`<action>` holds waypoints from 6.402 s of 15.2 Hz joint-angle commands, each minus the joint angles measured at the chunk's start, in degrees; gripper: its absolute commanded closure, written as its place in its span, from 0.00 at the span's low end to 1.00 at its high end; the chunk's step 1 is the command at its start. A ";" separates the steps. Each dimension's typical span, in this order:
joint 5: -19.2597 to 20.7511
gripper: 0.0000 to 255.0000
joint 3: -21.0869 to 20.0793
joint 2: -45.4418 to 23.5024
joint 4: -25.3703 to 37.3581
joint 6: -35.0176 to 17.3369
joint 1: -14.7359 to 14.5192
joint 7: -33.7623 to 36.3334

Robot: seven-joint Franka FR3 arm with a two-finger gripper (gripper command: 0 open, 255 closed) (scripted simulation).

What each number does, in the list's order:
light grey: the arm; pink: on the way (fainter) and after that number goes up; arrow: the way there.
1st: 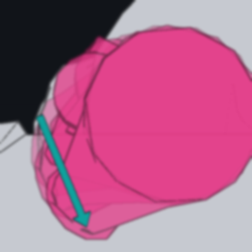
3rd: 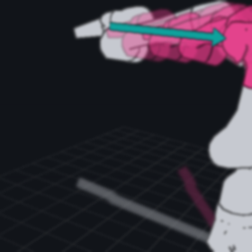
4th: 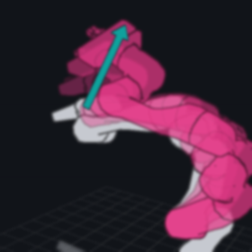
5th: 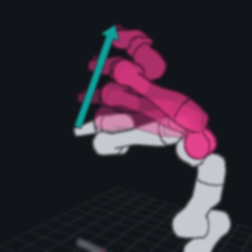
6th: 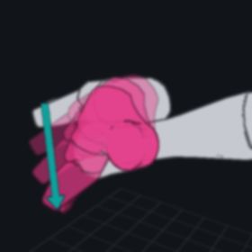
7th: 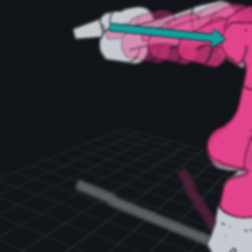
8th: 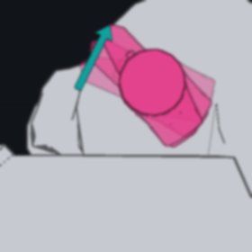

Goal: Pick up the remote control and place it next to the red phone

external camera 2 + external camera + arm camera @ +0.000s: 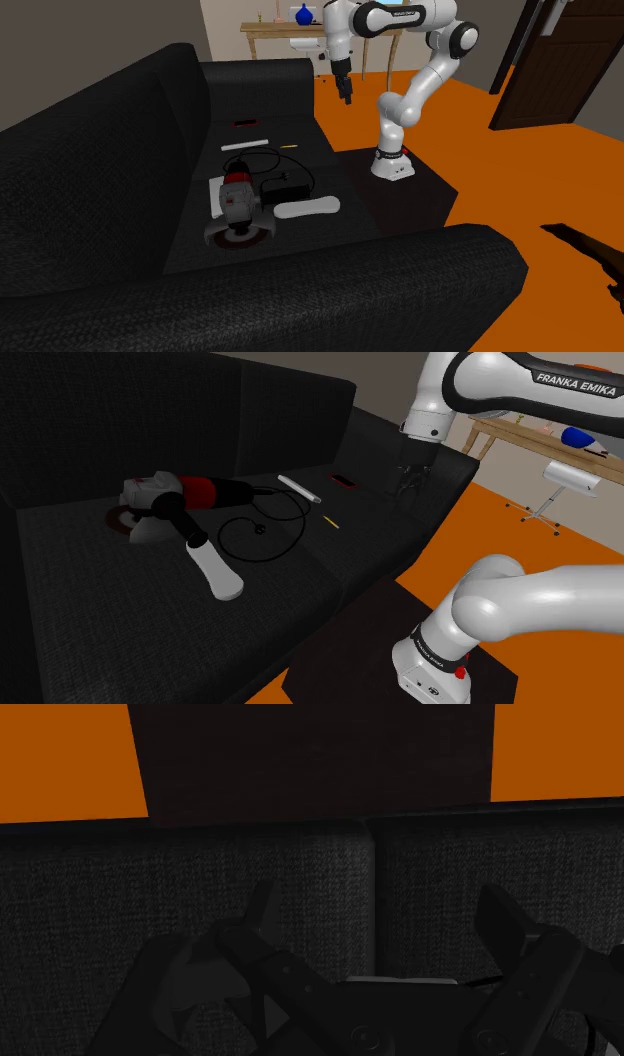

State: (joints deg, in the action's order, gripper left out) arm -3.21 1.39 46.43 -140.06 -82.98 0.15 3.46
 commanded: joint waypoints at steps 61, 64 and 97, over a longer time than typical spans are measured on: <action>15.25 1.00 -27.73 -65.84 29.98 -43.03 -12.25 44.85; 14.85 1.00 -27.91 -65.36 30.94 -41.64 -12.12 44.48; 2.40 1.00 -18.47 -38.87 12.09 -37.33 2.46 14.33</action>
State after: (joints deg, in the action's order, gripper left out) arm -0.70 -17.93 6.87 -127.06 -120.02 1.96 19.45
